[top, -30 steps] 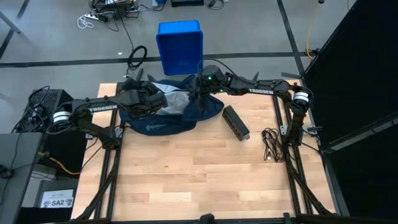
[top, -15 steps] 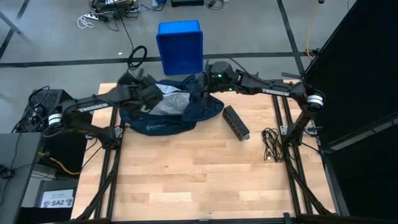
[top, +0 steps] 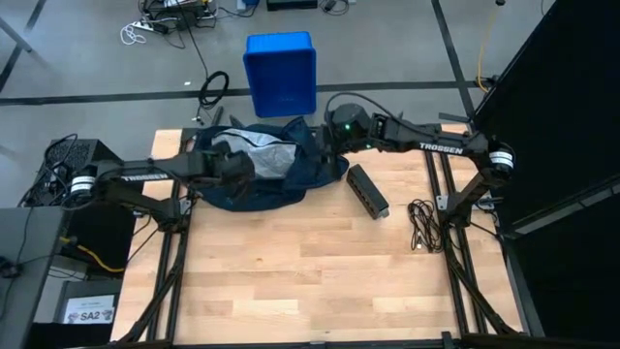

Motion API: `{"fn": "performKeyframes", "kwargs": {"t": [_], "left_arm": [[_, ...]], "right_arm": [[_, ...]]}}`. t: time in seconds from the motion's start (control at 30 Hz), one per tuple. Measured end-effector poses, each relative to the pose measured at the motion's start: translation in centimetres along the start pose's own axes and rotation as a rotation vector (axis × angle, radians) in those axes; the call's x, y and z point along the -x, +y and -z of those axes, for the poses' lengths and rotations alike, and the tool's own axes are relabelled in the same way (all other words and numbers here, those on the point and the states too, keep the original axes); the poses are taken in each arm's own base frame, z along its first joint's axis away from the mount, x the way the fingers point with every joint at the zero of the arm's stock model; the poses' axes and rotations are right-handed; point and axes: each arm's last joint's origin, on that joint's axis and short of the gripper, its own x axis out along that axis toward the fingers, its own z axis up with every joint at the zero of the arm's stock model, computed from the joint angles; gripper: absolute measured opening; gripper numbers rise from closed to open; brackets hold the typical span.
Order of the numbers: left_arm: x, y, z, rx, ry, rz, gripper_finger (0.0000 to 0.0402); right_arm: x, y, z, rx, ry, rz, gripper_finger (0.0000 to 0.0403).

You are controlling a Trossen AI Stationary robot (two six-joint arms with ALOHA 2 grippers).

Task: Unpack backpack
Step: Put the black portable pill into the backpack

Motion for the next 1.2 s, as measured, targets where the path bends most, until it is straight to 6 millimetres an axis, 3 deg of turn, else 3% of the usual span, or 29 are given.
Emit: {"fn": "performKeyframes", "kwargs": {"t": [0.3, 0.6, 0.73, 0.83, 0.97, 1.2], "left_arm": [[-3.2, -0.7, 1.5, 0.037, 0.041, 0.224, 0.0202], [-6.0, -0.2, 3.8, 0.084, 0.139, 0.225, 0.0199], [-5.8, -0.7, 3.3, 0.153, 0.099, 0.358, 0.0156], [-5.3, -1.8, 2.5, 0.199, 0.043, 0.518, 0.0098], [-4.5, -3.6, 1.8, 0.196, -0.015, 0.601, 0.0014], [-3.9, -7.8, 1.4, 0.212, -0.012, 0.661, 0.0001]], "right_arm": [[-0.1, 1.6, 0.2, 0.011, 0.058, -0.055, 0.017], [0.1, 3.4, 0.5, 0.003, 0.135, -0.116, 0.0159], [1.1, 4.4, 0.4, 0.001, 0.166, -0.147, 0.0147], [2.5, 5.1, 0.0, -0.01, 0.155, -0.161, 0.0133], [4.8, 6.1, -0.9, -0.015, 0.111, -0.178, 0.0114], [9.0, 8.0, -2.4, 0.002, -0.008, -0.22, 0.0081]]}}
